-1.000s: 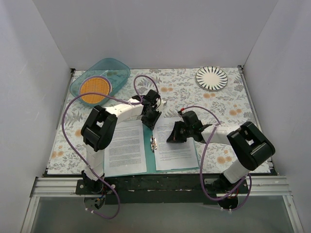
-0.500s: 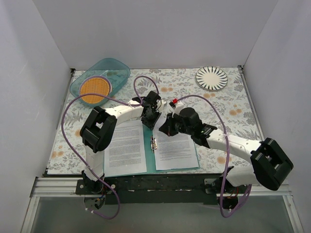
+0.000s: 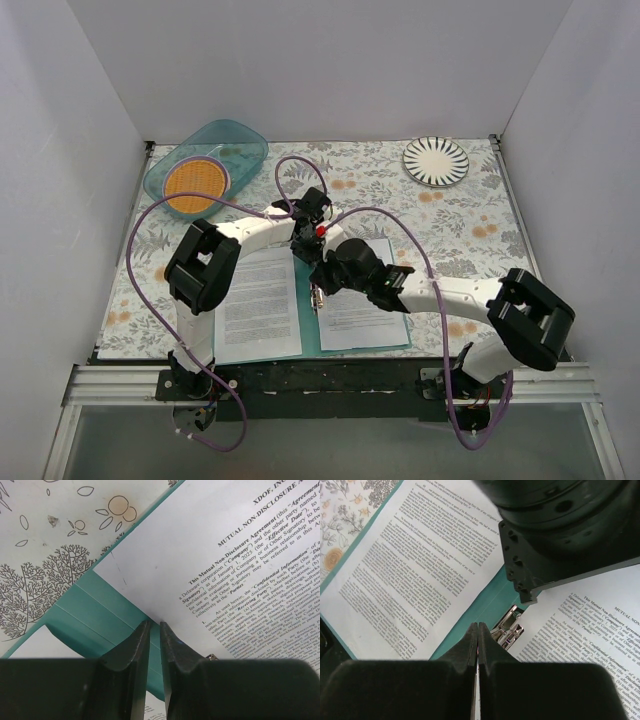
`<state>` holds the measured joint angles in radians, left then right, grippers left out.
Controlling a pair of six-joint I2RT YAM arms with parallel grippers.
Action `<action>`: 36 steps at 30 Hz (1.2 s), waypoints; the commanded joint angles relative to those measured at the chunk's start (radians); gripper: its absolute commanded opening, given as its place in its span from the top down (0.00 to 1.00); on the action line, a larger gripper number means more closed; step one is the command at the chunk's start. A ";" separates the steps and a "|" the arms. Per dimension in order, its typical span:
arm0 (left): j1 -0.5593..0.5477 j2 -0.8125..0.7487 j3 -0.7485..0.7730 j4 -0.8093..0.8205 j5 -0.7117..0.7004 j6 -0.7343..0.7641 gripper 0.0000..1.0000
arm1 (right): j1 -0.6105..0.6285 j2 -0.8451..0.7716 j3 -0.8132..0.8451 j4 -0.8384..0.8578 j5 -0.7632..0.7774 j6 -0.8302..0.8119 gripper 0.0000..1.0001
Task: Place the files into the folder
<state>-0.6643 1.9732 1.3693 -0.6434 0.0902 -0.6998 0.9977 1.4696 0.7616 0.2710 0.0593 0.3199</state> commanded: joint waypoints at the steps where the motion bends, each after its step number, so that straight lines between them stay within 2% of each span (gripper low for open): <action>1: -0.012 0.076 -0.047 -0.039 0.016 0.003 0.86 | 0.041 0.026 0.025 0.111 0.092 -0.053 0.99; 18: -0.011 0.089 -0.021 -0.067 0.028 -0.001 0.87 | 0.051 0.113 -0.028 0.230 0.034 -0.035 0.99; 36: -0.012 0.092 -0.015 -0.071 0.022 -0.001 0.88 | 0.082 0.135 -0.099 0.251 0.016 0.005 0.99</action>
<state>-0.6636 1.9877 1.3945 -0.6724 0.0937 -0.6998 1.0676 1.5997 0.6823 0.4713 0.0746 0.3130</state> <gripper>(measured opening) 0.121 0.022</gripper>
